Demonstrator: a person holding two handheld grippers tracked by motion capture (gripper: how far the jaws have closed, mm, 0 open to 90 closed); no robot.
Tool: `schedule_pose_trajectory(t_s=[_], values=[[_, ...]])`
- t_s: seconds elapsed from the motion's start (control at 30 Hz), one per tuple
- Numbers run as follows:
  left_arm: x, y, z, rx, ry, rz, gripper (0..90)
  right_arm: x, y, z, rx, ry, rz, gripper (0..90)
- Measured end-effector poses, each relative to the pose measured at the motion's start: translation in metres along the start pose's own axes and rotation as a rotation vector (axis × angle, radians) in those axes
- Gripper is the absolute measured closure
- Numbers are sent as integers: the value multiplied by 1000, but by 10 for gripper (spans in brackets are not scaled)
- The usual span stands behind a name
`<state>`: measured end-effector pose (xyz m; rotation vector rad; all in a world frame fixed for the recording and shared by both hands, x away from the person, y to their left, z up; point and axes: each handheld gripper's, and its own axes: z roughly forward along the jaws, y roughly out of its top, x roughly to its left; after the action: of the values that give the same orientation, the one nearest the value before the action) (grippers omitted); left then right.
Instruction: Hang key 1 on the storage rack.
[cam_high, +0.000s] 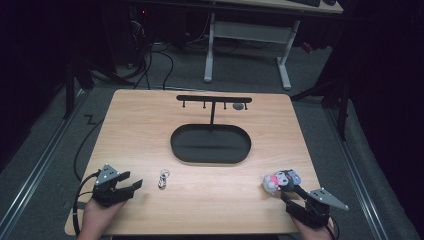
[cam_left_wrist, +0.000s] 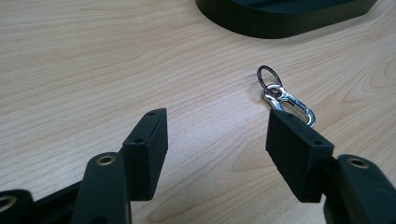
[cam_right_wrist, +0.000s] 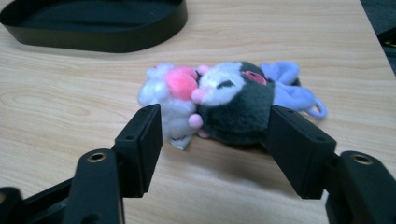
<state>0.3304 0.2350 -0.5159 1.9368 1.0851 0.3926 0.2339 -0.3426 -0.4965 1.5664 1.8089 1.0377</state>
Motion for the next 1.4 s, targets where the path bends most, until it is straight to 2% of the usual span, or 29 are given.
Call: schedule_pose_trajectory(t_s=[0.03,0.13,0.17,0.27,0.3,0.33,0.43,0.5,0.57,0.6,0.63,0.77,0.8,0.9,0.93,1.0,1.07,1.2,1.4], values=[[0,0,0,-2,3,-4,394,-1,-1,-1,3,-7,-2,423],[1,-1,-2,-2,9,-5,397,-4,-4,-2,14,-25,-4,450],[1,-1,-2,-5,11,-6,401,-8,-7,-2,38,-39,13,476],[1,-1,-2,-3,10,-4,401,-12,-9,-2,48,-49,22,528],[1,-1,-1,-2,11,-1,400,-17,-10,-1,53,-53,28,604],[0,-1,-1,-1,9,-1,400,-17,-10,-1,53,-53,28,604],[-1,-1,0,0,9,13,397,-19,-10,0,74,-65,27,810],[-2,-1,1,0,6,20,394,-17,-8,0,78,-86,14,900],[-3,-1,3,10,2,27,392,-16,-5,3,85,-103,-16,900],[-3,-1,3,10,2,27,392,-16,-5,3,85,-103,-16,900],[-4,-1,4,10,2,28,391,-16,-3,8,103,-112,-27,900],[-5,0,4,13,-2,44,386,-18,0,20,131,-123,-24,900],[-5,0,3,9,-3,44,386,-18,2,22,132,-130,-41,900],[-5,0,3,3,-6,43,386,-19,6,27,137,-132,-41,900],[-4,0,2,0,-7,42,386,-19,12,33,147,-144,-67,900],[-4,0,2,-1,-8,41,385,-19,15,36,152,-144,-71,900],[-4,0,2,-2,-10,41,384,-20,20,43,165,-149,-96,900],[-5,1,3,-3,-20,45,382,-21,32,65,197,-124,-109,900],[-6,1,3,-4,-31,59,380,-16,40,82,212,-93,-126,900]])
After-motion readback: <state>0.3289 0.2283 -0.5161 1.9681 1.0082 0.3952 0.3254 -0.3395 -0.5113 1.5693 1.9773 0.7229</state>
